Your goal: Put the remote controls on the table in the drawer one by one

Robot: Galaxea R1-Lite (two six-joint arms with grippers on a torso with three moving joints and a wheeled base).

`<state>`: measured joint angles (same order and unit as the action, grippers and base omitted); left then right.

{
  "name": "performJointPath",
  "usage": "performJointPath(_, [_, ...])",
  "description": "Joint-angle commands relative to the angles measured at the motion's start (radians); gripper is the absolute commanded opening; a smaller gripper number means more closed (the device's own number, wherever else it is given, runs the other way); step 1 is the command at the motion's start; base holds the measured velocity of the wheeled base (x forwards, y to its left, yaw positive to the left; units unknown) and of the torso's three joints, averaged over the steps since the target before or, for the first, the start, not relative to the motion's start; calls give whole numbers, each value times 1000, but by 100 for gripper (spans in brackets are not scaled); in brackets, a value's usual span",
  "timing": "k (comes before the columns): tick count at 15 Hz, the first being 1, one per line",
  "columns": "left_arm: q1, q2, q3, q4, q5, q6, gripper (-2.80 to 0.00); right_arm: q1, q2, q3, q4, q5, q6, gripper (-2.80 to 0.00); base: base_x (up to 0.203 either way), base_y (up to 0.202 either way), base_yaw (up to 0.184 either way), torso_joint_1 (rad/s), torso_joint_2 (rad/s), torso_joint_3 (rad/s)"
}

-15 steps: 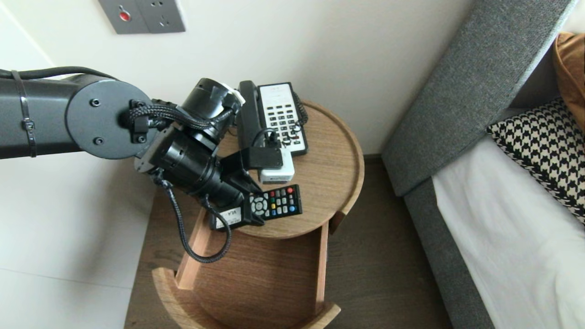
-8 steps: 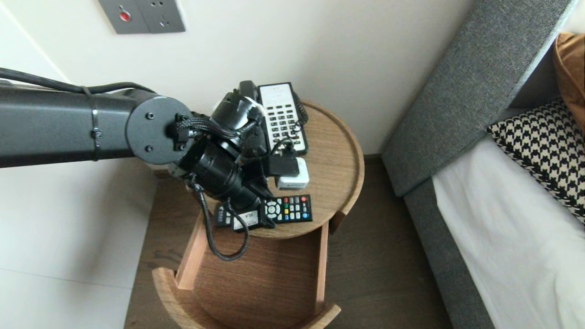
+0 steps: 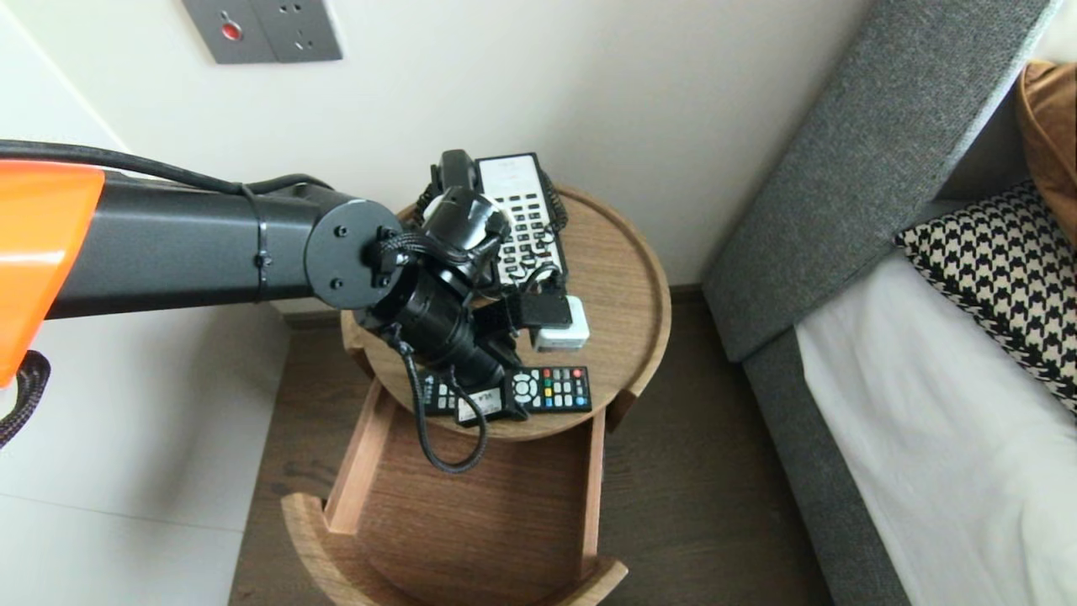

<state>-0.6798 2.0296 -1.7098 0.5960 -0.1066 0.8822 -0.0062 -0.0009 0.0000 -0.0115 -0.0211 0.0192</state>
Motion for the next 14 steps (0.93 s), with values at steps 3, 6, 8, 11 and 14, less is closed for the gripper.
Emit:
performJointPath(3, [0, 8, -1, 5, -1, 1, 0, 0, -10, 5, -1, 0, 1, -280, 0, 0, 0, 0, 0, 0])
performJointPath(6, [0, 6, 3, 5, -1, -2, 0, 0, -10, 5, -1, 0, 1, -280, 0, 0, 0, 0, 0, 0])
performJointPath(8, [6, -7, 9, 13, -1, -2, 0, 0, -10, 5, -1, 0, 1, -280, 0, 0, 0, 0, 0, 0])
performJointPath(11, [21, -36, 12, 32, 6, 1, 0, 0, -10, 5, -1, 0, 1, -280, 0, 0, 0, 0, 0, 0])
performJointPath(14, [34, -46, 13, 44, 16, 4, 0, 0, -10, 5, -1, 0, 1, -280, 0, 0, 0, 0, 0, 0])
